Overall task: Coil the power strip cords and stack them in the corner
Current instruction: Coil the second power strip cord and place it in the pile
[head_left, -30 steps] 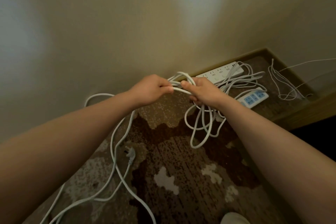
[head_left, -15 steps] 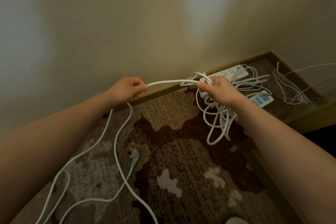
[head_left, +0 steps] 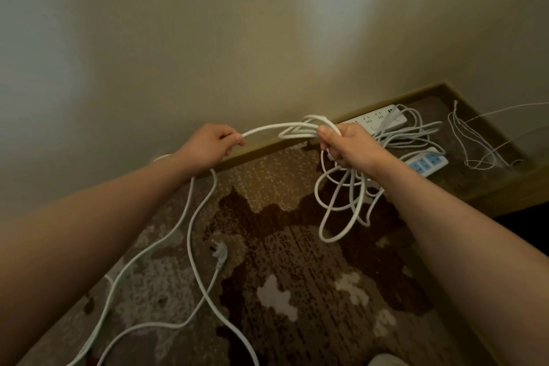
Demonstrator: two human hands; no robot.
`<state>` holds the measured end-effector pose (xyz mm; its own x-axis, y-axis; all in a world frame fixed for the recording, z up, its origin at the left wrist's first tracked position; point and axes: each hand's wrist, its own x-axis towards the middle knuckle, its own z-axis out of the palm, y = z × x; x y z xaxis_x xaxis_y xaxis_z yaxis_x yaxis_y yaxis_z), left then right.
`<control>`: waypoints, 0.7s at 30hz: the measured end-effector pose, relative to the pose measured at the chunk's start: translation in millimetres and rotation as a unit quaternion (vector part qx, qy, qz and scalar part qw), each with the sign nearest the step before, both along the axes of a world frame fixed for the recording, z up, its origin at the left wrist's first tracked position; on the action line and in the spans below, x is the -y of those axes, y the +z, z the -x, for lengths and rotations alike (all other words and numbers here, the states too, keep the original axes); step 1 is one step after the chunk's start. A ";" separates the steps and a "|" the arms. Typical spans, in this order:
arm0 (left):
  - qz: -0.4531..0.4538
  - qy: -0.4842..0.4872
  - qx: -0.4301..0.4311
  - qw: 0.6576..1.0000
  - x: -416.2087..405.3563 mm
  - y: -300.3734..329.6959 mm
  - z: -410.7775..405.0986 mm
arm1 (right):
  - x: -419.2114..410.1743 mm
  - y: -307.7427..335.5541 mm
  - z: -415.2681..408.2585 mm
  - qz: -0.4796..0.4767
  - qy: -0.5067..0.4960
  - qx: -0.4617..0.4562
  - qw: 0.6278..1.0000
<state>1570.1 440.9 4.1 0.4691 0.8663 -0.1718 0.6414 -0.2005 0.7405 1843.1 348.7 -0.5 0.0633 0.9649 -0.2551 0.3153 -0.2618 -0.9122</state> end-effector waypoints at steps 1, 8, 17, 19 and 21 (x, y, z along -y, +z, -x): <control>0.004 0.000 -0.009 1.000 0.7 -2.6 1.4 | -0.3 0.6 -1.7 -0.003 -0.007 -0.008 1.000; 0.045 -0.018 0.013 0.999 2.4 -13.6 9.5 | -3.4 -3.8 -5.6 -0.038 -0.064 0.035 0.997; -0.033 -0.077 -0.043 0.996 18.5 -26.7 28.9 | -11.2 -7.9 -40.1 -0.046 -0.313 0.110 0.942; -0.021 -0.040 -0.028 0.999 11.5 -21.1 31.9 | -8.8 -8.6 -43.9 -0.043 -0.355 0.096 0.929; 0.003 0.015 -0.009 1.000 5.5 -17.5 32.0 | -8.1 -9.6 -41.6 -0.035 -0.369 0.085 0.925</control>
<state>1538.1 435.4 -13.3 0.4395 0.8789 -0.1854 0.6601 -0.1760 0.7303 1884.7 356.8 -10.1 0.7449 0.6565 -0.1187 0.2155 -0.4052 -0.8885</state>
